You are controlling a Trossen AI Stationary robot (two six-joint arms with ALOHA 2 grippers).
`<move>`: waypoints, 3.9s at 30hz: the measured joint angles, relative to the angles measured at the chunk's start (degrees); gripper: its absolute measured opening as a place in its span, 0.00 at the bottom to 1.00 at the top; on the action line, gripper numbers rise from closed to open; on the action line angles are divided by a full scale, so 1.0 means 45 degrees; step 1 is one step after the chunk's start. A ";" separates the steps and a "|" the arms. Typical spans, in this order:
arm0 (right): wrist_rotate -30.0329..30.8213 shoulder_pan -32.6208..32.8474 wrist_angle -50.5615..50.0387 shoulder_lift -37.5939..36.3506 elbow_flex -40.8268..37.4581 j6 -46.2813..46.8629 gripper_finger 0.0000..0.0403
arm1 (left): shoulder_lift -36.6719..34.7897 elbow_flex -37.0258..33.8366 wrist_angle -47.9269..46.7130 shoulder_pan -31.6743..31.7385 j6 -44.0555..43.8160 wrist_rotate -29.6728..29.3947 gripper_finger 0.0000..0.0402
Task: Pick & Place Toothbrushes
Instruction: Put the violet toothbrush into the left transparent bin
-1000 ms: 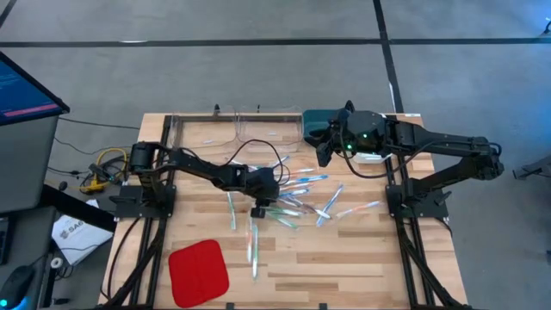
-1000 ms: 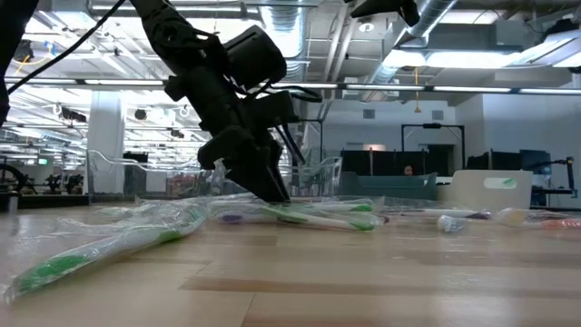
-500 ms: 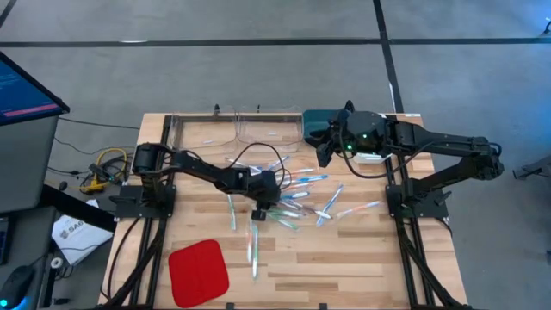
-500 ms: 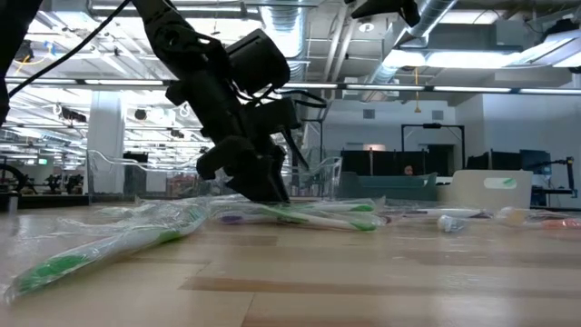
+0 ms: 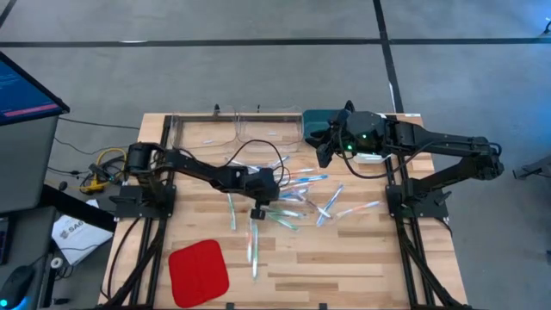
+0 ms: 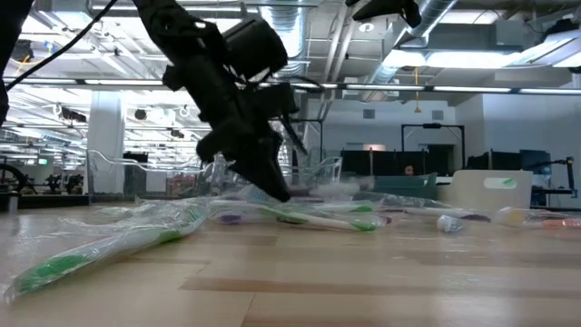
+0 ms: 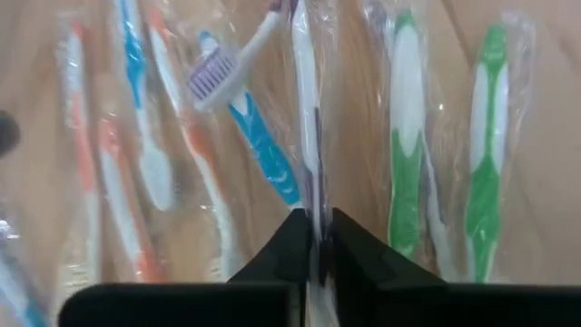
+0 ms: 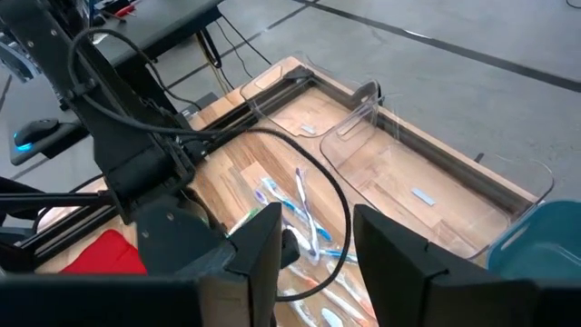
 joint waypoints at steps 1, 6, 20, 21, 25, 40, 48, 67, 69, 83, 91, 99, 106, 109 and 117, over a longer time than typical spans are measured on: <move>0.0000 0.0000 -0.0015 0.0000 0.0000 -0.0002 0.33 | -0.0116 0.0000 0.0000 0.0000 -0.0042 0.0000 0.04; 0.0000 0.0001 -0.0027 0.0000 0.0000 -0.0005 0.33 | -0.0638 0.0003 0.0020 0.0005 -0.0360 0.0000 0.09; -0.0015 0.0043 -0.0898 0.0016 -0.0001 -0.0005 0.33 | -0.0749 0.0010 -0.0292 0.0432 -0.1615 0.0482 0.04; -0.0010 0.0096 -0.1201 0.0153 -0.0036 -0.0030 0.32 | -0.0749 0.0010 -0.0296 0.0520 -0.1808 0.0672 0.04; -0.0057 0.0379 -0.2832 0.0594 -0.0728 0.0340 0.32 | -0.0749 0.0010 -0.0291 0.0843 -0.2576 0.1100 0.04; 0.0529 0.2999 -0.0326 0.3150 -0.2307 -0.0019 0.28 | -0.0749 -0.0024 -0.0397 0.1365 -0.5014 0.2852 0.04; 0.2027 0.4217 0.0780 0.5426 -0.2293 -0.0146 0.28 | -0.0749 -0.0024 -0.0393 0.1365 -0.6896 0.3411 0.04; 0.3782 0.5017 0.2672 0.8087 -0.1632 -0.0010 0.29 | -0.0749 -0.0029 -0.0161 0.1365 -0.7489 0.3487 0.04; 0.4334 0.4971 0.2666 0.8087 -0.1632 -0.0010 0.31 | -0.0749 -0.0029 -0.0148 0.1365 -0.7499 0.3488 0.04; 0.3573 0.4257 0.2996 0.8087 -0.1632 -0.0133 0.51 | -0.0749 -0.0029 -0.0120 0.1374 -0.7604 0.3488 0.04; 0.3146 0.4526 0.3626 0.8087 -0.1632 -0.0981 0.50 | -0.0749 -0.0029 -0.0018 0.1794 -0.7987 0.3532 0.04; 0.2404 0.4305 0.3877 0.8364 -0.1661 -0.0949 0.45 | -0.0749 -0.0034 0.0190 0.1837 -0.8044 0.3931 0.04; 0.2329 0.4234 0.4161 0.8966 -0.1603 -0.0421 0.47 | -0.0754 -0.0035 0.0222 0.1758 -0.8090 0.4094 0.04; 0.2341 0.4240 0.4013 0.9018 -0.1655 -0.0243 0.48 | -0.0754 -0.0035 0.0192 0.1797 -0.8210 0.4094 0.04; 0.2776 0.4231 0.3617 0.8941 -0.1651 -0.0007 0.47 | -0.0754 -0.0038 0.0180 0.1797 -0.8286 0.4089 0.04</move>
